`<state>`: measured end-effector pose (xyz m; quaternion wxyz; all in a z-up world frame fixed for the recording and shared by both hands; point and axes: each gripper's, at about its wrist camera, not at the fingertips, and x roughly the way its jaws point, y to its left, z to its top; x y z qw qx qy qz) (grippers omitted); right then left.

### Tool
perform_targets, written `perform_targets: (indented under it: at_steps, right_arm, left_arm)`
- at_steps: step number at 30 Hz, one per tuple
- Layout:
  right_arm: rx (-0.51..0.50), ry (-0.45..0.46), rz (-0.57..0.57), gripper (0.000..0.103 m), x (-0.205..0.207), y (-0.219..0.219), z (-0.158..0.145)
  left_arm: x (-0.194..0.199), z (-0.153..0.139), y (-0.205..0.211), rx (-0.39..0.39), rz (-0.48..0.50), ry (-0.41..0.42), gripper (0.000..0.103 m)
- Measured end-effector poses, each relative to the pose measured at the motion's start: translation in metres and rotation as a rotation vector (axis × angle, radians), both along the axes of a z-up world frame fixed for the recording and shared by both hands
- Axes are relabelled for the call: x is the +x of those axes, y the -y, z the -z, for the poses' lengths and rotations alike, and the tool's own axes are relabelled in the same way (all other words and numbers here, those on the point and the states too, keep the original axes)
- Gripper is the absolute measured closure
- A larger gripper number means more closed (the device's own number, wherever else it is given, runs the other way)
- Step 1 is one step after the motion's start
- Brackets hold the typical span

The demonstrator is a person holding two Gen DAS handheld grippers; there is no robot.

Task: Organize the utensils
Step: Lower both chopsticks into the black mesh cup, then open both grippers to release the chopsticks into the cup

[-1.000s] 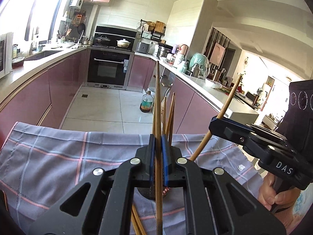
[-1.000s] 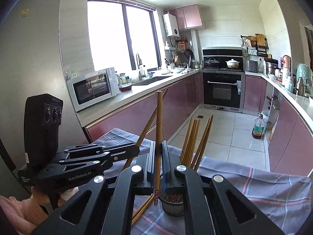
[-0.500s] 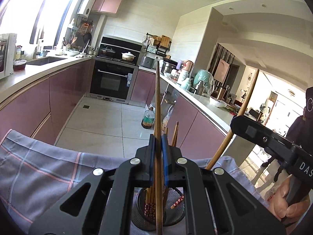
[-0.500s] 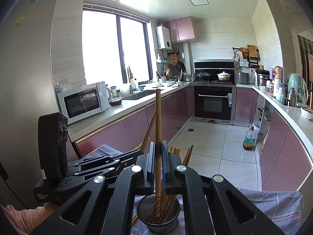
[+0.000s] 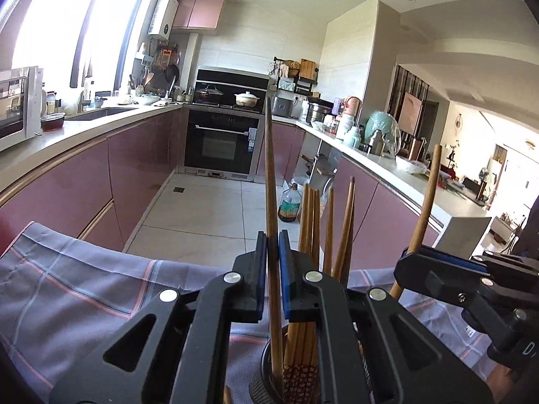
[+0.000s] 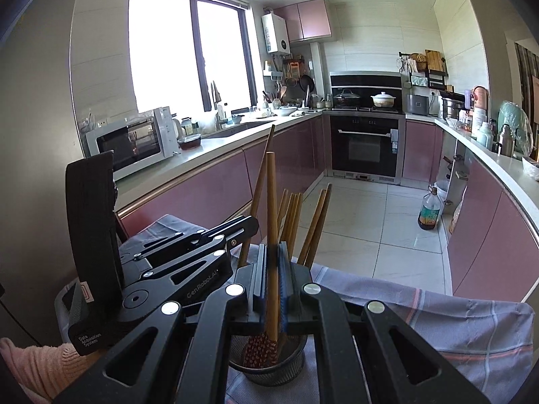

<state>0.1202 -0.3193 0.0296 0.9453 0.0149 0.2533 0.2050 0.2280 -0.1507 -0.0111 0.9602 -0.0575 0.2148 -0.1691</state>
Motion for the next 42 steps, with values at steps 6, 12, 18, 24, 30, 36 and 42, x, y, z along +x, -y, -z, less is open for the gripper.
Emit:
perform_targets:
  at_steps: [6,12,18,24,30,36,42]
  right_arm:
    - [0.026,-0.072,0.014,0.094,0.009,0.005,0.014]
    - [0.055,-0.103,0.020,0.087,0.010,0.008,0.022]
    - [0.072,-0.107,0.017,0.078,0.000,0.006,0.025]
    - [0.095,-0.111,0.009,0.069,-0.009,0.006,0.031]
    - [0.101,-0.113,-0.006,0.067,-0.018,0.000,0.034]
    - [0.100,-0.109,-0.030,0.063,-0.028,-0.006,0.034]
    - [0.081,-0.111,-0.067,0.061,-0.039,-0.018,0.036]
  left_arm:
    - [-0.019,0.018,-0.006,0.064,0.027,-0.015,0.094]
    - [-0.038,0.024,-0.013,0.111,0.093,-0.039,0.085]
    - [-0.052,0.028,-0.023,0.092,0.106,-0.099,0.073]
    - [-0.061,0.034,-0.037,0.112,0.082,-0.149,0.065]
    - [-0.074,0.034,-0.046,0.128,0.061,-0.151,0.060]
    - [-0.085,0.033,-0.053,0.143,0.047,-0.159,0.055]
    - [-0.096,0.035,-0.064,0.156,0.020,-0.184,0.053]
